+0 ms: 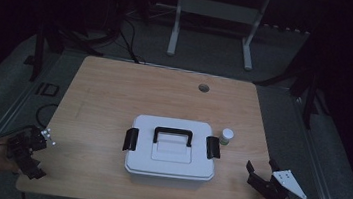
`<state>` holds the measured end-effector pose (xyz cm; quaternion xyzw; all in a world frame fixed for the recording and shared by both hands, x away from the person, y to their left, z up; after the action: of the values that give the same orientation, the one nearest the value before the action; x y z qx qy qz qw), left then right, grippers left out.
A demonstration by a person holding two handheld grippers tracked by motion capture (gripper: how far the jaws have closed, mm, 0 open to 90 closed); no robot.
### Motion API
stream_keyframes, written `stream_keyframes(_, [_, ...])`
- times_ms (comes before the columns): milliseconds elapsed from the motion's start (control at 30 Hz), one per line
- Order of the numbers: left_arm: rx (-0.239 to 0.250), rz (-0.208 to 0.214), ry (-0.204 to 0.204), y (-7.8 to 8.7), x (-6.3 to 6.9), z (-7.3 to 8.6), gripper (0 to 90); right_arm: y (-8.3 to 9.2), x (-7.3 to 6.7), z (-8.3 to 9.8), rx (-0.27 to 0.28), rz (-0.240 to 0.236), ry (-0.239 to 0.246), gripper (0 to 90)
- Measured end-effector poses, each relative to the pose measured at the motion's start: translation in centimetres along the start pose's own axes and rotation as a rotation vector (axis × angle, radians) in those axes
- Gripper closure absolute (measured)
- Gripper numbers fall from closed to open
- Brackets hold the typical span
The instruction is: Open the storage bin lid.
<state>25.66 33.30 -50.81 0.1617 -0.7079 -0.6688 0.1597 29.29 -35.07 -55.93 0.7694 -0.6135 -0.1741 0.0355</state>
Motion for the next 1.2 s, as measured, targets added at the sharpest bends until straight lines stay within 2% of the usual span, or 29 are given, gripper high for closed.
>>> stream_keyframes(67, [0.017, 0.011, -0.010, 0.3, 0.0, -0.4, 4.2, 0.0, 0.0, 0.0, 0.000, -0.004, -0.003, 13.6])
stream_keyframes(333, [0.009, 0.020, -0.055, 1.1, 0.4, -2.0, 4.3, -0.1, 0.0, 0.0, -0.006, -0.007, -0.002, 13.6])
stream_keyframes(467, [0.020, 0.008, -0.068, 2.0, 0.5, -3.1, 4.4, -0.1, 0.1, 0.0, -0.010, -0.007, -0.003, 13.6])
stream_keyframes(767, [0.033, 0.010, -0.124, 4.0, 0.6, -5.8, 4.4, -0.2, 0.0, 0.1, -0.023, -0.012, -0.004, 13.6])
stream_keyframes(900, [0.025, 0.017, -0.153, 4.3, 0.8, -6.9, 4.4, -0.2, 0.0, 0.1, -0.027, -0.019, -0.001, 13.6])
stream_keyframes(933, [0.023, 0.023, -0.174, 4.6, 0.9, -7.5, 4.4, -0.3, 0.0, 0.1, -0.029, -0.020, 0.001, 13.5])
stream_keyframes(1200, [0.030, 0.008, -0.245, 6.6, 1.2, -10.7, 4.4, -0.3, -0.1, 0.2, -0.031, -0.017, 0.012, 13.6])
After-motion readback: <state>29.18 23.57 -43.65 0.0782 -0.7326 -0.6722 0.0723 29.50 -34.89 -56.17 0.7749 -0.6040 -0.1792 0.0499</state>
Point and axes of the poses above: each handheld gripper's, and its own axes: y roughly backward along the jaws, z roughly out of its underside, x roughly to its right, the point moved 3 cm from there along -y, roughly forward along the jaws, and after that the axes turned 15 degrees about -y, right-handed, at the moved point
